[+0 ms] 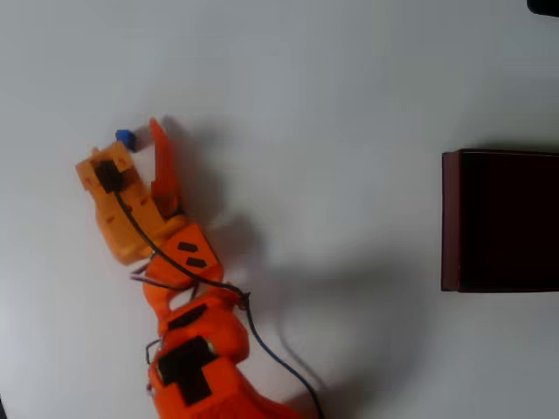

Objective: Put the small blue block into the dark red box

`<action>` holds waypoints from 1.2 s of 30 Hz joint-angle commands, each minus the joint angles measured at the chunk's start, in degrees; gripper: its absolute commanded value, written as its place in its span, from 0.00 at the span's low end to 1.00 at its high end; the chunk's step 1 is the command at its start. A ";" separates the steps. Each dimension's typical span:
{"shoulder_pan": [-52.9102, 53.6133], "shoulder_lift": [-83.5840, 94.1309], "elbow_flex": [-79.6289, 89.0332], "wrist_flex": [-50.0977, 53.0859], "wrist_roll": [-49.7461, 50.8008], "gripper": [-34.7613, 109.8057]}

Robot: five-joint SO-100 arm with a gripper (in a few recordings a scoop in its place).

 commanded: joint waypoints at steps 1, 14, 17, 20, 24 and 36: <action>-1.32 0.09 -0.70 -2.37 1.67 0.47; -1.85 -1.85 -0.88 -4.57 3.25 0.47; -1.93 -2.11 -0.88 -4.92 3.34 0.47; -1.76 -2.46 -1.14 -5.01 3.60 0.46; -1.49 -3.69 -1.67 -6.24 4.39 0.46; -1.41 -4.92 -2.64 -6.42 5.45 0.43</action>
